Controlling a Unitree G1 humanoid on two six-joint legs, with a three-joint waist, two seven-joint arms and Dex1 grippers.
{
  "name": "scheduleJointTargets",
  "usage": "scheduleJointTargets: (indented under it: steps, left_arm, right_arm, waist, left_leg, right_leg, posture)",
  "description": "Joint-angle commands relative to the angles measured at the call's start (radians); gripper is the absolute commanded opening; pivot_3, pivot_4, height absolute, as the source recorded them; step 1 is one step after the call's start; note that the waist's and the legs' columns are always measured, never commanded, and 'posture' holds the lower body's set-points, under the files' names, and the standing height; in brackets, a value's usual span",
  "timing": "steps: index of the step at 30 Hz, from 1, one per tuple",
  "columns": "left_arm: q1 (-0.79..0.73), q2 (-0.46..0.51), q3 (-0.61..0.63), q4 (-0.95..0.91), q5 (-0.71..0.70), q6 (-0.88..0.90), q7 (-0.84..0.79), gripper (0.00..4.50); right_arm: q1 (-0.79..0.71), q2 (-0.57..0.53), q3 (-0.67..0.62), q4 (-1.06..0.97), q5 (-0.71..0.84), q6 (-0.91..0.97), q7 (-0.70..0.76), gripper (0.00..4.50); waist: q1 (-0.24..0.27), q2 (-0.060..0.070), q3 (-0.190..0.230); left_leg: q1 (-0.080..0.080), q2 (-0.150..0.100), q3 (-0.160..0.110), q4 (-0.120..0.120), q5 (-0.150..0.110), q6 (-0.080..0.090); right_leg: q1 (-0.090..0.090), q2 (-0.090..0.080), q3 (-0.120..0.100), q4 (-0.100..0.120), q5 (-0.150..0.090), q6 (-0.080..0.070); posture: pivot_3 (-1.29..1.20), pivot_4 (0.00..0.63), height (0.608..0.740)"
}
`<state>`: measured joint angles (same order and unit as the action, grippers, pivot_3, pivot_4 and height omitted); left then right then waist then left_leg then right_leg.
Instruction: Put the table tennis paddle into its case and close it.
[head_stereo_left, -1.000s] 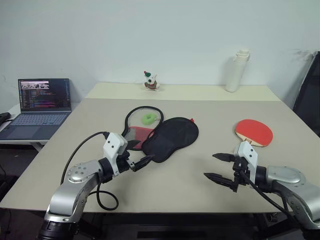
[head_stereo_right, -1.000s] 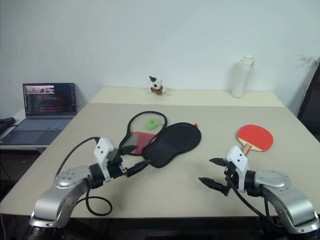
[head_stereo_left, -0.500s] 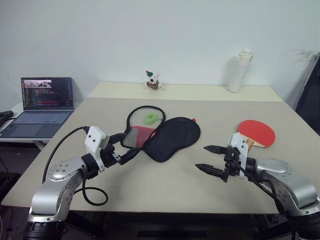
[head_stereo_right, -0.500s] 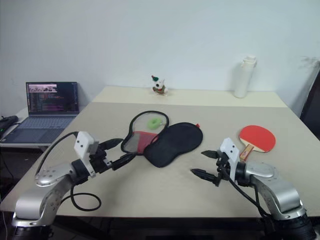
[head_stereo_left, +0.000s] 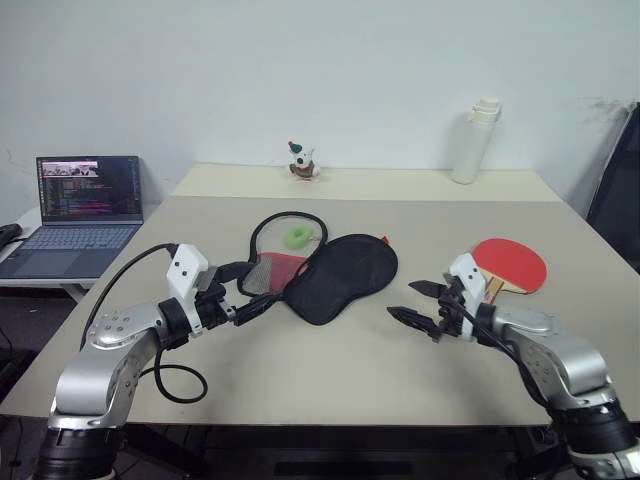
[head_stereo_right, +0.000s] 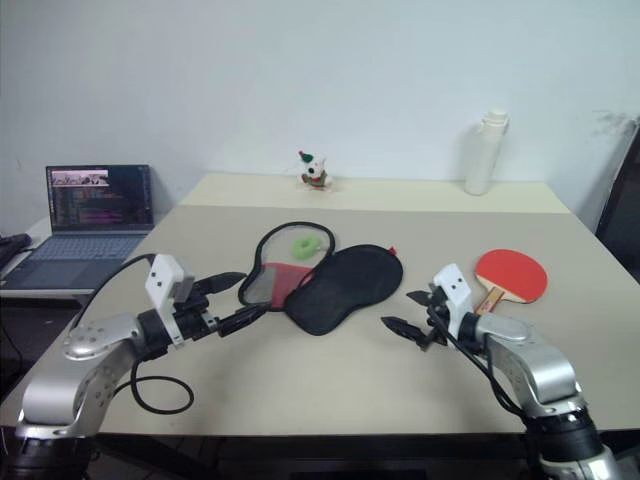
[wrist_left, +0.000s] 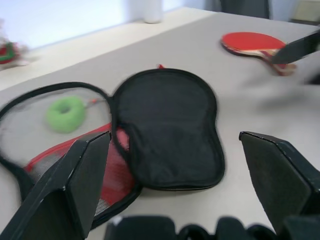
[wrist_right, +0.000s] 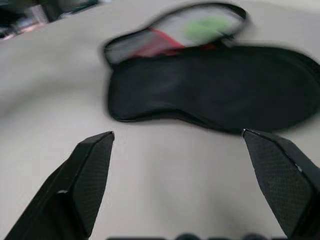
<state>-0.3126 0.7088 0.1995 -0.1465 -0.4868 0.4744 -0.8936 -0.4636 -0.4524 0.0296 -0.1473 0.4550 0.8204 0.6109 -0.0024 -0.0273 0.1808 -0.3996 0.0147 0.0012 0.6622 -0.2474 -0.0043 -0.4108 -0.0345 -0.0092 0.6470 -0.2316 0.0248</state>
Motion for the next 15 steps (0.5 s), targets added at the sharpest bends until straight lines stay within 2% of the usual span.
scheduleJointTargets:
  steps: [1,7,15]
  left_arm:
    - [-0.037,0.047,-0.006,0.032,-0.024,0.012,-0.077,4.50]
    - [-0.089,0.084,-0.018,0.139,0.002,-0.004,-0.146,4.50]
    - [-0.107,0.110,-0.027,0.216,0.040,-0.041,-0.184,4.50]
  right_arm:
    - [-0.064,0.062,-0.023,0.011,0.012,0.149,-0.117,4.49]
    - [-0.133,0.182,0.016,0.121,-0.038,0.161,-0.210,4.49]
    - [-0.247,0.317,0.062,0.387,-0.140,0.052,-0.266,4.49]
  waist:
    - [-0.002,0.000,0.000]
    - [-0.005,0.001,0.000]
    - [-0.016,0.001,0.001]
  left_leg:
    - [0.000,0.000,0.000,0.000,0.000,0.000]
    - [-0.001,0.000,0.000,-0.002,0.000,0.000]
    - [-0.001,0.000,0.001,-0.002,0.000,0.000]
  right_leg:
    - [0.000,0.000,0.000,0.000,0.000,0.000]
    - [-0.002,0.001,0.000,0.000,0.000,-0.002]
    - [-0.003,0.001,0.000,0.001,0.000,-0.001]
  posture:
    - [0.00,0.150,0.740]
    - [0.00,0.150,0.740]
    - [0.00,0.150,0.740]
